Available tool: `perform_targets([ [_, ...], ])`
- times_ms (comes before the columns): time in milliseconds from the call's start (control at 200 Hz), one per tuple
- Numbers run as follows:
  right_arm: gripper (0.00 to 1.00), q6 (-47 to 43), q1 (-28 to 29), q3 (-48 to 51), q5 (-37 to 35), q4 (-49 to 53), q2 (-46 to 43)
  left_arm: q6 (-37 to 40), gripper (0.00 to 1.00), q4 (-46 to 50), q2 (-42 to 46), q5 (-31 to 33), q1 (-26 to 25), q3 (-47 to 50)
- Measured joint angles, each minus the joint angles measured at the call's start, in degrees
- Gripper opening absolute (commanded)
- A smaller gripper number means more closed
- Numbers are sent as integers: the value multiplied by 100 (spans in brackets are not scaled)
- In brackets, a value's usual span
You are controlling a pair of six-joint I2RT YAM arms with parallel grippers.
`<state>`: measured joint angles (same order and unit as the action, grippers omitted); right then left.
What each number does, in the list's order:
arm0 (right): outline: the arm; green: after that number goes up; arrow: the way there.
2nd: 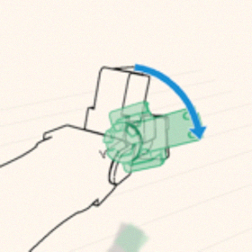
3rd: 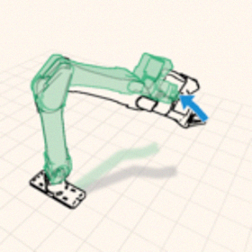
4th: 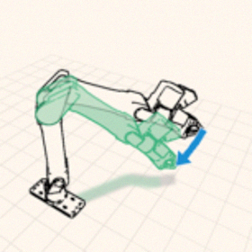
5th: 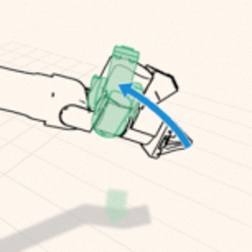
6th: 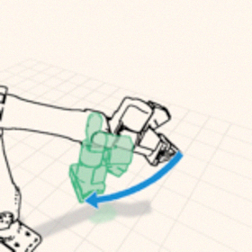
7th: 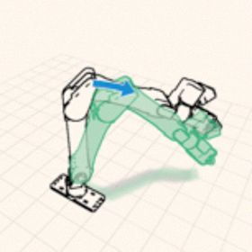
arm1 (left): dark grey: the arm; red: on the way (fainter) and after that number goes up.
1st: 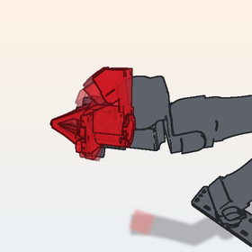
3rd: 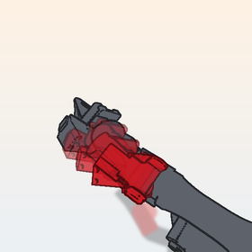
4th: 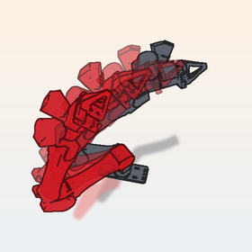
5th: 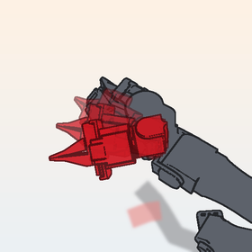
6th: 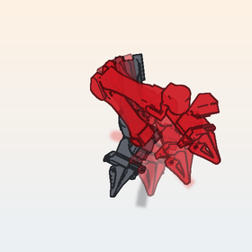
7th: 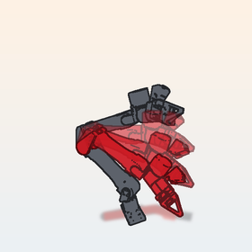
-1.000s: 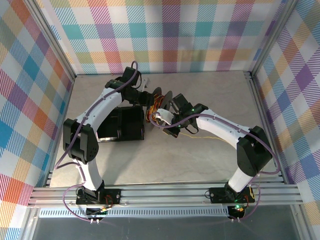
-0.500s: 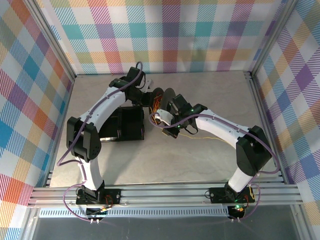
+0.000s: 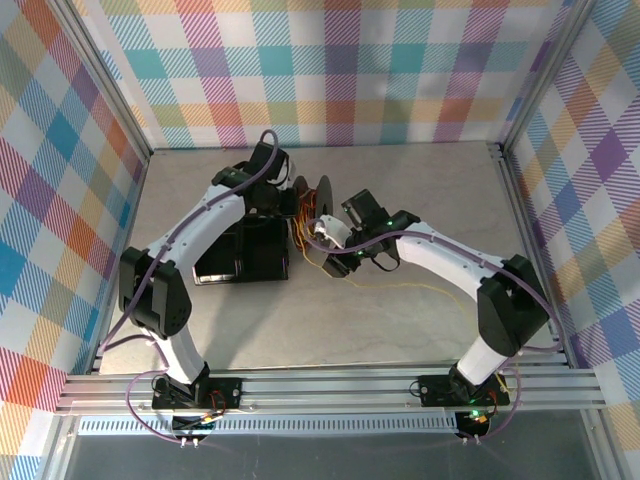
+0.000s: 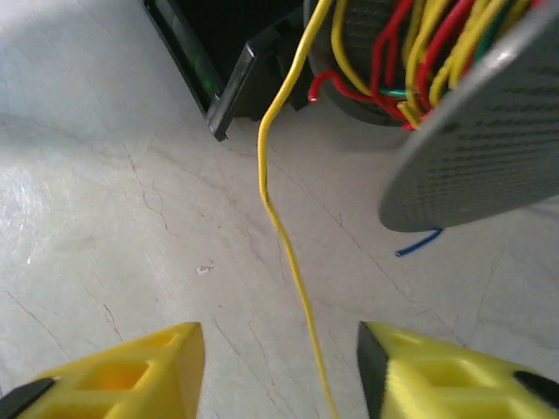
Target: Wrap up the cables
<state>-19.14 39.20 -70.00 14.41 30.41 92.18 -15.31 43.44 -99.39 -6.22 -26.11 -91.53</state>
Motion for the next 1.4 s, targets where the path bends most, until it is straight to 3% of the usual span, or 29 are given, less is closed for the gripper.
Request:
perform_targets([
  [85, 70, 302, -59, 33, 37, -83, -304, -146, 0, -13, 151, 210, -2, 22],
  [460, 74, 2721, -267, 57, 516, -577, -1980, -557, 0, -570, 511, 1165, 107, -278],
  [695, 75, 5125, -42, 855, 549, -1655, -2699, -791, 0, -988, 555, 1561, 166, -538],
  [810, 78, 6382, 74, 1705, 221, -1952, -2699, -890, 0, -1088, 730, 1639, 166, -334],
  [880, 85, 7051, 74, 2149, -162, -1952, -2686, -935, 0, -1080, 872, 1637, 166, -177],
  [1035, 90, 8220, 22, 2437, -1038, -1906, -2640, -990, 0, -1086, 1187, 1622, 166, 199],
  [1180, 86, 9053, -219, 2435, -1552, -2009, -2243, -1064, 0, -1062, 1471, 1502, 166, 514],
  [1400, 74, 9632, -531, 2317, -1858, -2068, -1416, -1086, 0, -1058, 1873, 1298, 166, 848],
])
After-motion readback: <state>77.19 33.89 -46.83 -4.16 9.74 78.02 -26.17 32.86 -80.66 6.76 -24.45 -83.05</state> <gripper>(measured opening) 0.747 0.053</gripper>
